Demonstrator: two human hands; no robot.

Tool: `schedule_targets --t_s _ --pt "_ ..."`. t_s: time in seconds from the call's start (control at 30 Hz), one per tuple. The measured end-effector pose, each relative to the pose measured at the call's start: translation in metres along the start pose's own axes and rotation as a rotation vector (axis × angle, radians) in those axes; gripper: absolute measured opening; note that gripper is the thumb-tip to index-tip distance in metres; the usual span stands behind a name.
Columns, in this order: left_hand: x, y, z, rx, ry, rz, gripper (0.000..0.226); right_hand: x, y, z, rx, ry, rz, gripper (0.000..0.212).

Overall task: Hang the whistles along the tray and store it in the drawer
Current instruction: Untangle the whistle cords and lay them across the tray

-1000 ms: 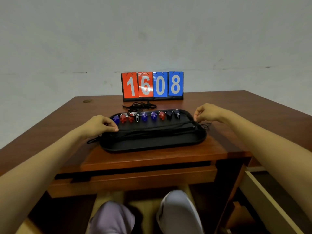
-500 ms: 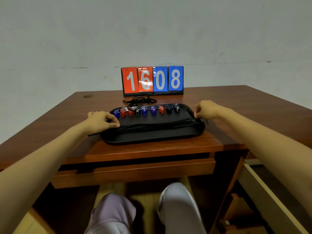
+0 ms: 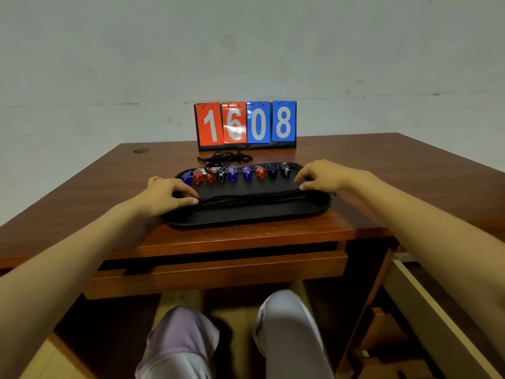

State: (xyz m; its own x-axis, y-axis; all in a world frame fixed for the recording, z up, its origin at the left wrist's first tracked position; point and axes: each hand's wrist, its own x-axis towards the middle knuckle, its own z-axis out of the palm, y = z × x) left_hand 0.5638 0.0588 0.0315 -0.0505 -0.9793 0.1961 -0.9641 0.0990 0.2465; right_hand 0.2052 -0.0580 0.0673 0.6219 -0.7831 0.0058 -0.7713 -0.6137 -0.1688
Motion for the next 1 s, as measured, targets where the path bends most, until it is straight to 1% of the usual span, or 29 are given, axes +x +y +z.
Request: schedule_targets --t_s 0.07,0.17,0.33,0.47,0.57,0.67,0.73,0.83,0.9,1.0 --pt "-0.002 -0.002 -0.001 -0.024 -0.003 0.016 0.005 -0.001 -0.001 0.001 -0.024 -0.049 0.014 0.026" --pt "-0.004 -0.003 -0.001 -0.058 0.000 0.016 0.003 -0.001 0.001 0.001 0.006 -0.059 0.019 0.021" --pt "-0.001 0.003 0.001 -0.035 0.040 -0.023 0.018 0.002 0.004 0.000 0.018 -0.106 0.029 0.017" --pt "0.006 0.007 0.005 0.047 0.126 0.007 0.023 0.003 0.002 -0.003 0.009 -0.124 0.036 0.018" --pt "0.016 0.017 0.003 0.110 0.197 0.013 0.029 0.010 -0.006 -0.004 0.005 -0.043 -0.013 0.027" --pt "0.032 0.032 -0.003 0.207 0.143 0.032 0.031 0.023 -0.019 -0.009 0.026 0.066 -0.087 0.030" --pt "0.047 0.044 -0.008 0.258 0.105 0.064 0.032 0.036 -0.030 -0.013 0.042 0.090 -0.116 0.030" --pt "0.074 0.057 -0.017 0.257 0.093 0.078 0.031 0.060 -0.045 -0.015 0.080 0.102 -0.135 0.034" --pt "0.093 0.056 -0.021 0.242 0.075 0.047 0.028 0.082 -0.052 -0.015 0.106 0.113 -0.152 0.035" --pt "0.121 0.043 -0.024 0.182 0.024 -0.056 0.021 0.119 -0.061 -0.018 0.108 0.094 -0.164 0.034"
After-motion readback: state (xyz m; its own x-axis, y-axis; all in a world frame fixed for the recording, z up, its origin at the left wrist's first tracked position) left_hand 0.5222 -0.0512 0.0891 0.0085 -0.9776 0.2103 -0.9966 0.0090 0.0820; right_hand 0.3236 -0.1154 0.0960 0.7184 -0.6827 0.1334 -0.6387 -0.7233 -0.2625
